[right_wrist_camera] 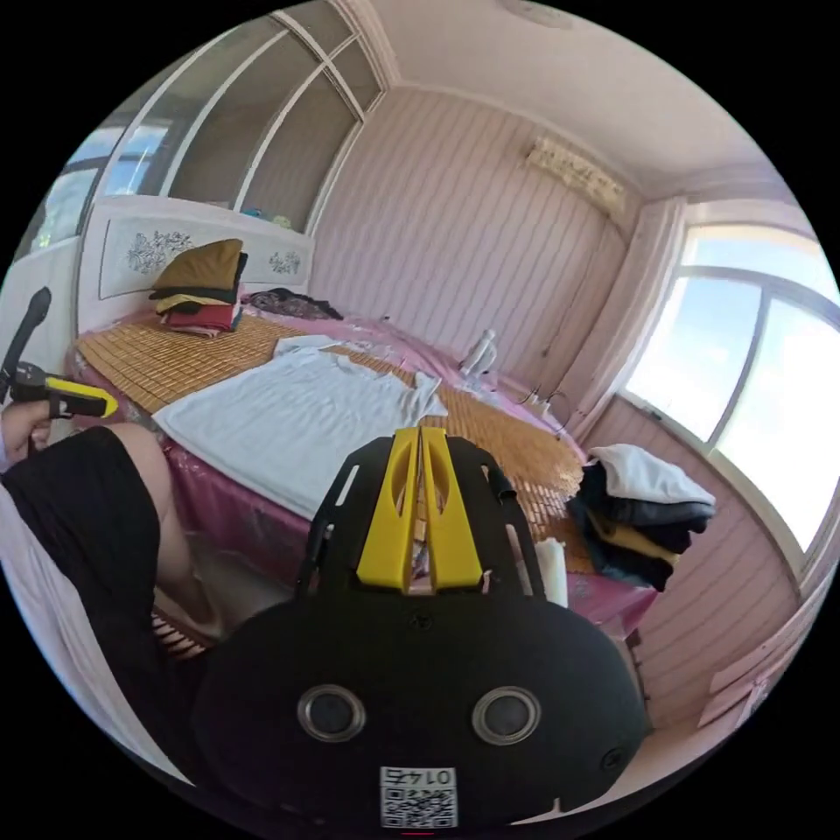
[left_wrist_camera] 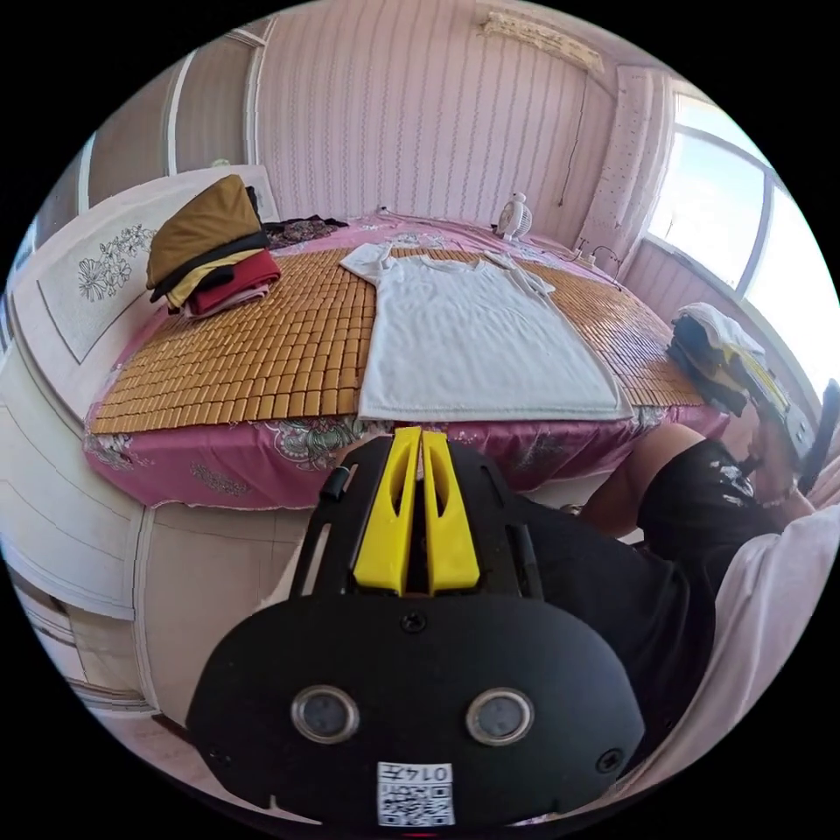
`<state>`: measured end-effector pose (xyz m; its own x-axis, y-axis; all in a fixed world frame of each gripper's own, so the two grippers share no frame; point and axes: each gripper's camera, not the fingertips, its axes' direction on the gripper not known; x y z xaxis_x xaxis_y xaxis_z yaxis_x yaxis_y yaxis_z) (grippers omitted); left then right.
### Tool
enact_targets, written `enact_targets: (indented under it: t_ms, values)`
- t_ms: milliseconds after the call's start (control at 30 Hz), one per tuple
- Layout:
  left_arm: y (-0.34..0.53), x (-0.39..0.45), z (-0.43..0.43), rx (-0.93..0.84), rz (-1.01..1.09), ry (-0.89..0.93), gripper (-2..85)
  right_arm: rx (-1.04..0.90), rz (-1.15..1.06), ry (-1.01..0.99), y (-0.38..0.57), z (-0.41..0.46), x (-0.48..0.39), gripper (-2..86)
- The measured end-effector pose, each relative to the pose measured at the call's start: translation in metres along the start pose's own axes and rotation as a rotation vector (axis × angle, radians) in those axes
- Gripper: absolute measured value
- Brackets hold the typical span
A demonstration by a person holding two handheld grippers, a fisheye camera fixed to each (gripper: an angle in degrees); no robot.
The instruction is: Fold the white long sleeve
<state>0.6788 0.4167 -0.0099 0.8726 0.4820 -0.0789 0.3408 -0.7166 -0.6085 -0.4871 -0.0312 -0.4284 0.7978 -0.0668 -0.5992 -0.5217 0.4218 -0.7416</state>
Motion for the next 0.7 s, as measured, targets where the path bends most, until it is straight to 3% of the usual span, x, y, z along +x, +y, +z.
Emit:
enact_targets:
  t_ms: [67,367,533,700]
  values:
    - [-0.002,0.008,-0.009,0.074,0.02,-0.068,-0.8,0.009,-0.061,0.073,0.003,-0.009,-0.013,-0.9]
    - [-0.06,0.026,-0.017,0.148,0.094,0.062,-0.2,-0.14,-0.026,-0.006,-0.003,0.014,-0.017,-0.5]
    - [-0.094,0.035,0.025,0.097,0.088,0.131,2.5,-0.118,-0.075,-0.035,0.003,0.029,-0.025,0.0]
    - [-0.143,0.054,0.103,0.003,0.075,0.137,5.3,-0.261,0.016,-0.187,-0.003,0.106,-0.009,2.8]
